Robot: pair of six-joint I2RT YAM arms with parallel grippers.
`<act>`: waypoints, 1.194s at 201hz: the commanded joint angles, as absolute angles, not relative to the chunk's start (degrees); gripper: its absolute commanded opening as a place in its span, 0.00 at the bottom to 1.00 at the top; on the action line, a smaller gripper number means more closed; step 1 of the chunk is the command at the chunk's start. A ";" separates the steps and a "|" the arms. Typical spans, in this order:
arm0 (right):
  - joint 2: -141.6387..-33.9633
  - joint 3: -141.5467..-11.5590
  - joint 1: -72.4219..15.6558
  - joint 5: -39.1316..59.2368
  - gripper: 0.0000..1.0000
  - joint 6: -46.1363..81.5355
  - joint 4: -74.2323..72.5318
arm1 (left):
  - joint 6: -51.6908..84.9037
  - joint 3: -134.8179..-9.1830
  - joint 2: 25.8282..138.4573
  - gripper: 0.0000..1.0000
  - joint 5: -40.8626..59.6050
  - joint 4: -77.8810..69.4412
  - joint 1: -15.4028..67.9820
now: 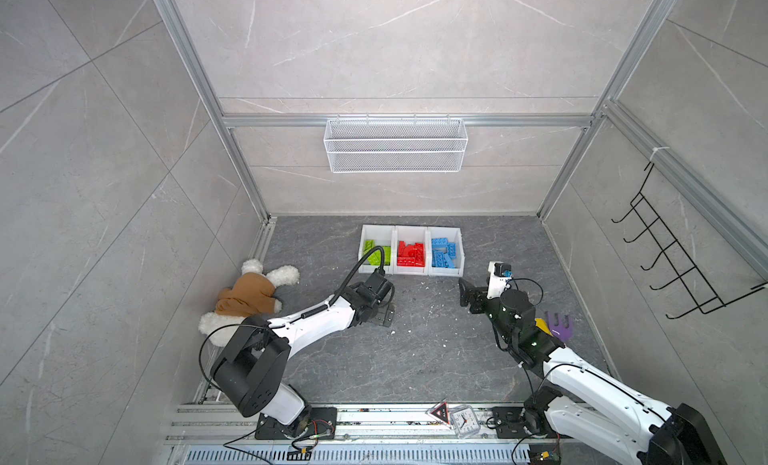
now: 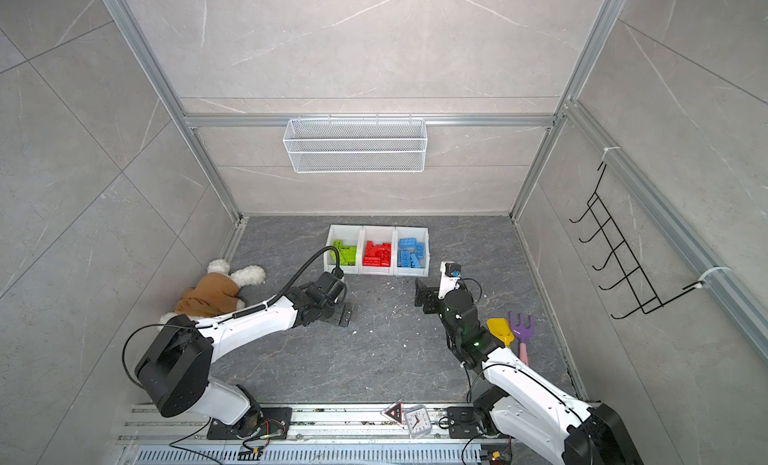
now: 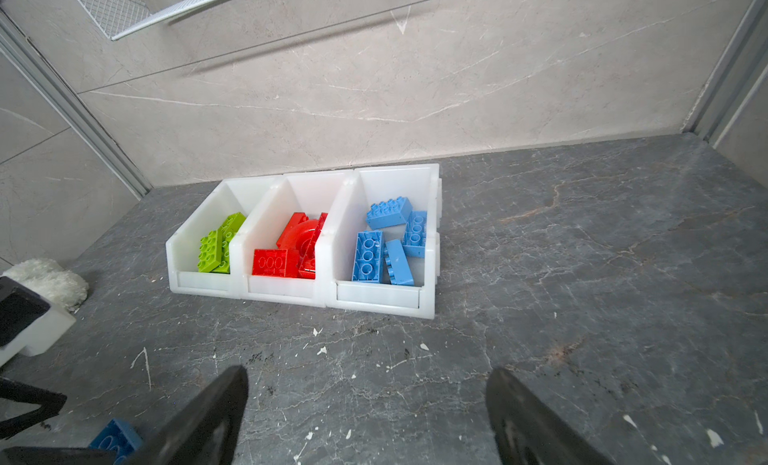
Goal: Sort the legos into containers by color
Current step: 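Lower and close the left gripper on the last blue brick, then carry the blue brick into the blue compartment and open the left gripper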
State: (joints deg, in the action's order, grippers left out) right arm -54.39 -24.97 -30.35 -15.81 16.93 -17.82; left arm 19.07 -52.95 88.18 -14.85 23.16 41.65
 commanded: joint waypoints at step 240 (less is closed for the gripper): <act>-46.42 -28.42 -30.34 -19.07 0.91 16.71 -9.90 | 5.27 -89.53 107.04 0.52 -5.22 21.24 42.02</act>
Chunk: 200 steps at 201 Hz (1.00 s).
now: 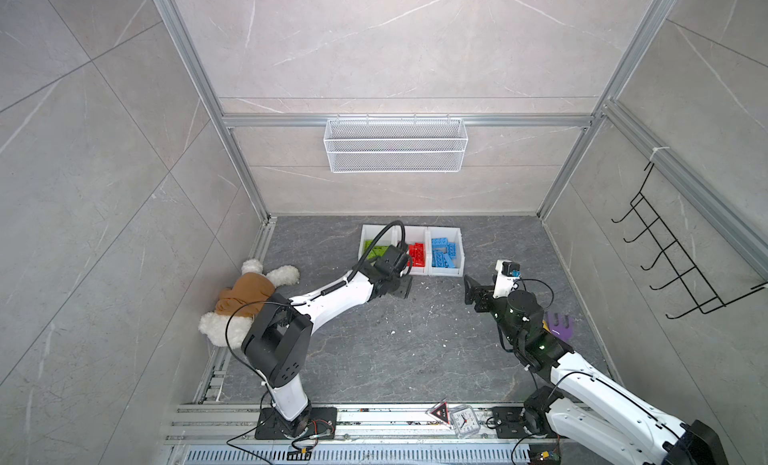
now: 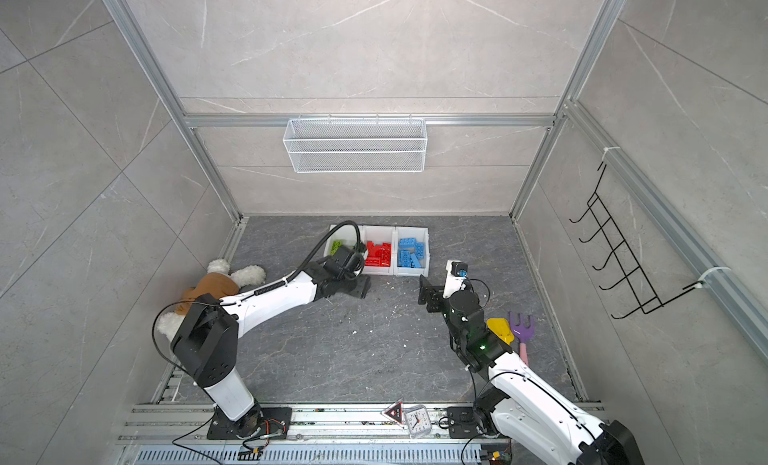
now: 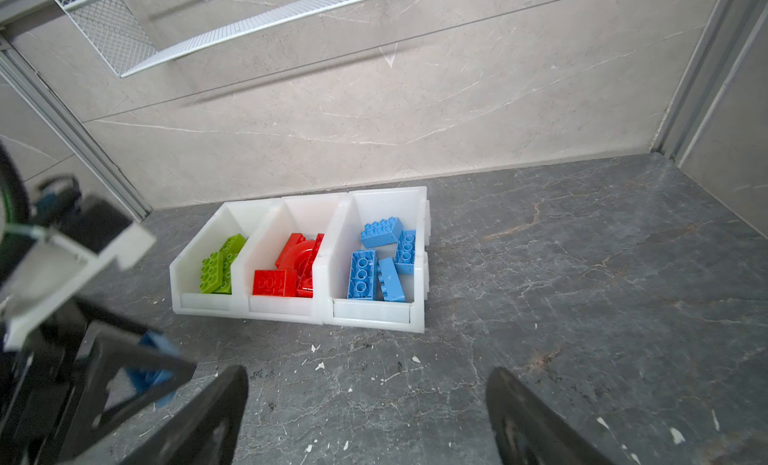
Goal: Sort the legos into containers by color
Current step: 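Carry the blue brick into the blue compartment and open the left gripper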
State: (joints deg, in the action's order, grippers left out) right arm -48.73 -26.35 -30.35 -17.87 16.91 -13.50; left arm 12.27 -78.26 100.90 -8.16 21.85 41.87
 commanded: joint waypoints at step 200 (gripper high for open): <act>-40.05 -26.63 -30.35 -17.08 0.93 18.89 0.03 | 0.86 -138.19 141.90 0.94 7.64 21.72 37.44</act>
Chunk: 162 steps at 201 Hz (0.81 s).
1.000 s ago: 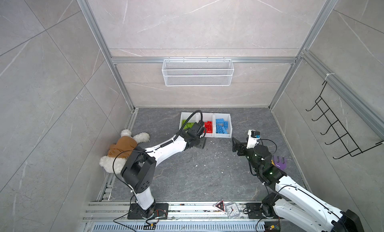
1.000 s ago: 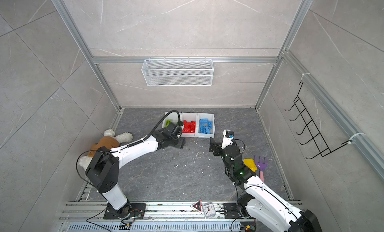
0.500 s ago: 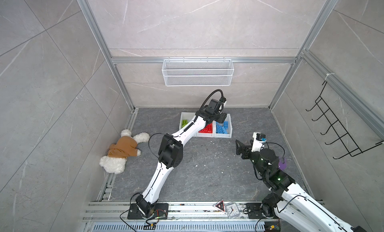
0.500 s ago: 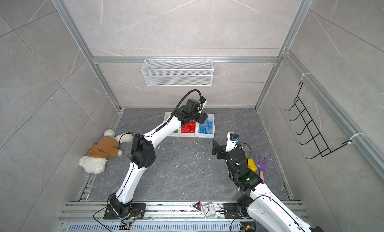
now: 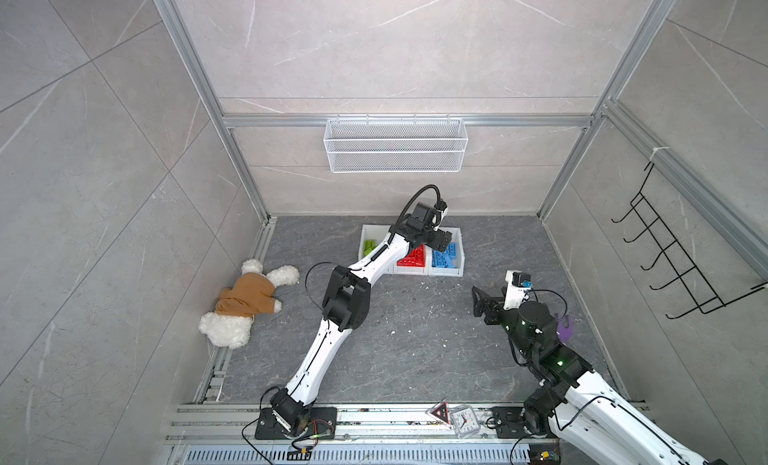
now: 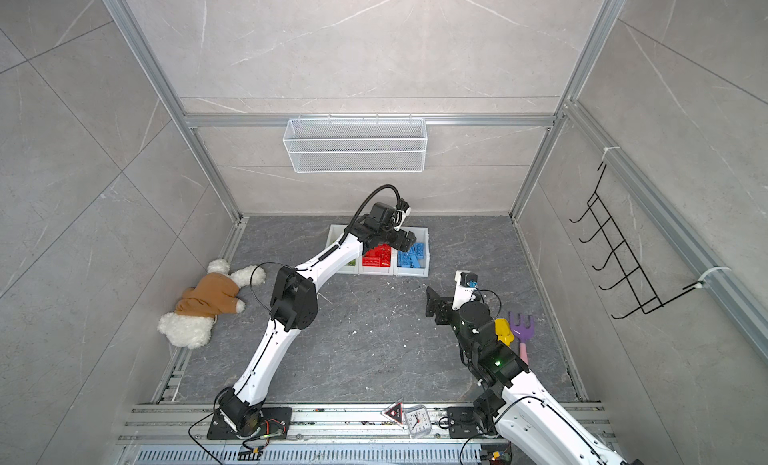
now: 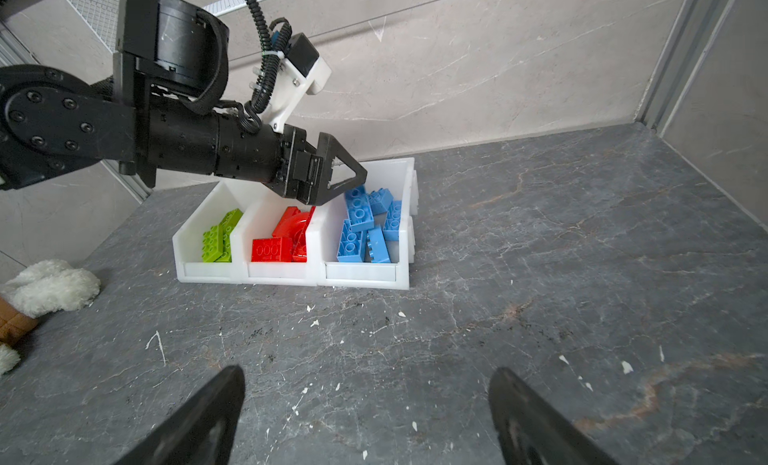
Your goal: Sort the legos into containers by color
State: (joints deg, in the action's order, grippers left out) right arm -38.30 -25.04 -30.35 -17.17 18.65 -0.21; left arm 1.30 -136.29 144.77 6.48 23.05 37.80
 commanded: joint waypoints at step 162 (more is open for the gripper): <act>-74.04 -28.86 -7.60 -13.36 1.00 4.62 -28.19 | 4.80 -24.98 62.42 0.99 -24.87 -20.10 4.46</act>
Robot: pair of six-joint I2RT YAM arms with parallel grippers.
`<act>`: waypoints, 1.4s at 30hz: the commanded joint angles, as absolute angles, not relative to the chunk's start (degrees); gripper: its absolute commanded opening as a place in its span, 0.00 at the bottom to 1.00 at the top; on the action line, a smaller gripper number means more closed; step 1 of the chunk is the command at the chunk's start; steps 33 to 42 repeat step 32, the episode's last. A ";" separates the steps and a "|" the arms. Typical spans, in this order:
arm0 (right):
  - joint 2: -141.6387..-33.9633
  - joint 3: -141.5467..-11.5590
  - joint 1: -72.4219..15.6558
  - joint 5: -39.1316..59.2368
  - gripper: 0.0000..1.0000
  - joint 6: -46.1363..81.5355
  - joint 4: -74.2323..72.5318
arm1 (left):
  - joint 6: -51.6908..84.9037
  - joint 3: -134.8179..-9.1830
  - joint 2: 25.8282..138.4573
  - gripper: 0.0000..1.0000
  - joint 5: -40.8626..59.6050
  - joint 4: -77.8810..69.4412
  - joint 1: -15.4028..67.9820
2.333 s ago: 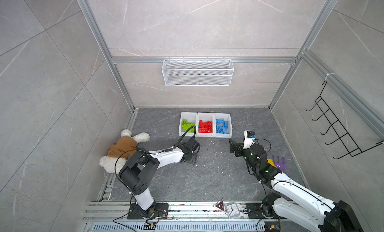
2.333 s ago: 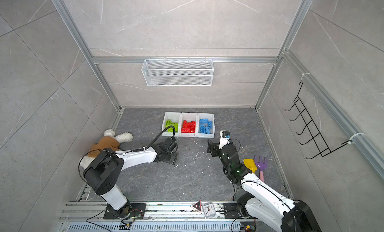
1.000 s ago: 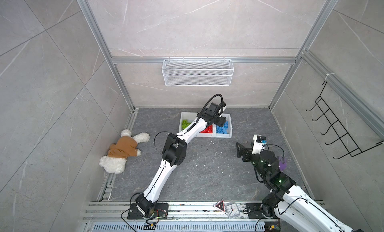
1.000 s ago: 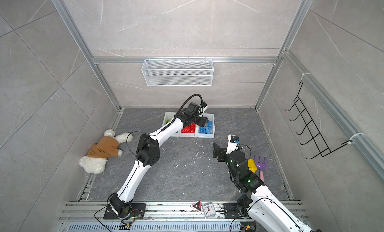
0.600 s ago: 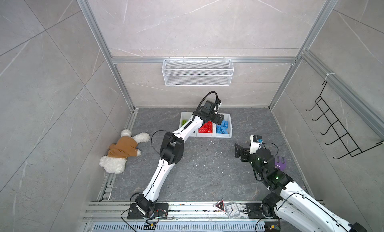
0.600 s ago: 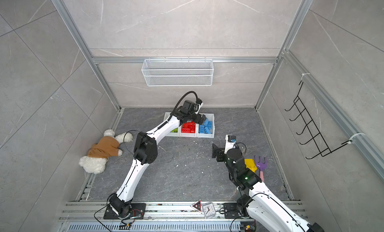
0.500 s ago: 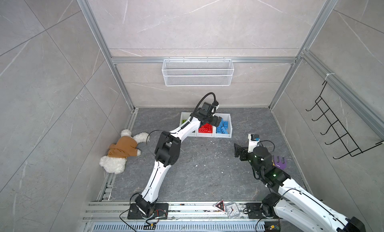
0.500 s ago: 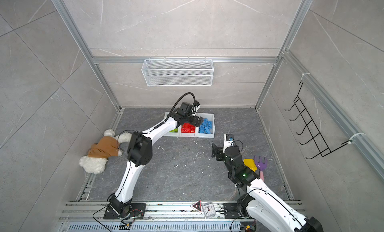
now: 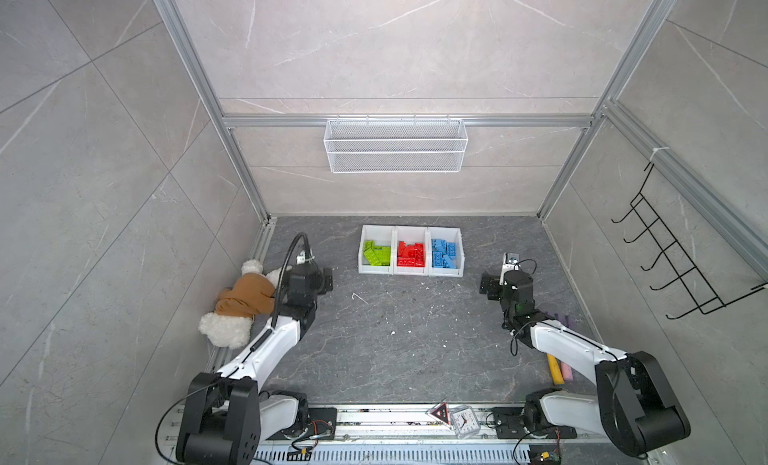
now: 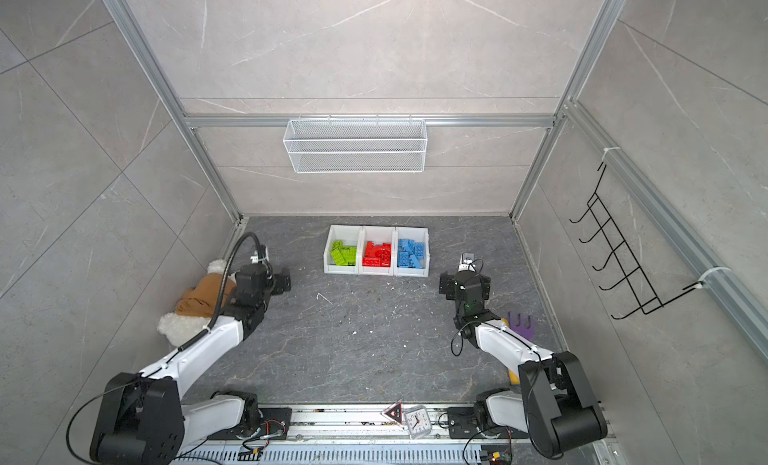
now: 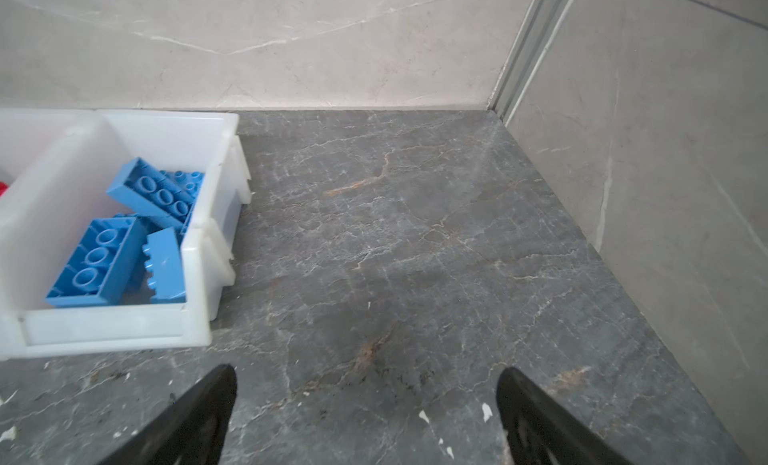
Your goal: Sort the legos into containers by color
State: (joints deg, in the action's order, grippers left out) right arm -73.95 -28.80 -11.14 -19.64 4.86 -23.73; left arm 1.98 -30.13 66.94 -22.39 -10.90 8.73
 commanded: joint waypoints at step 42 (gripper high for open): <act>-87.36 -18.86 -4.00 -11.74 1.00 3.49 -55.29 | 2.48 -20.25 85.61 1.00 -10.11 -48.52 -2.24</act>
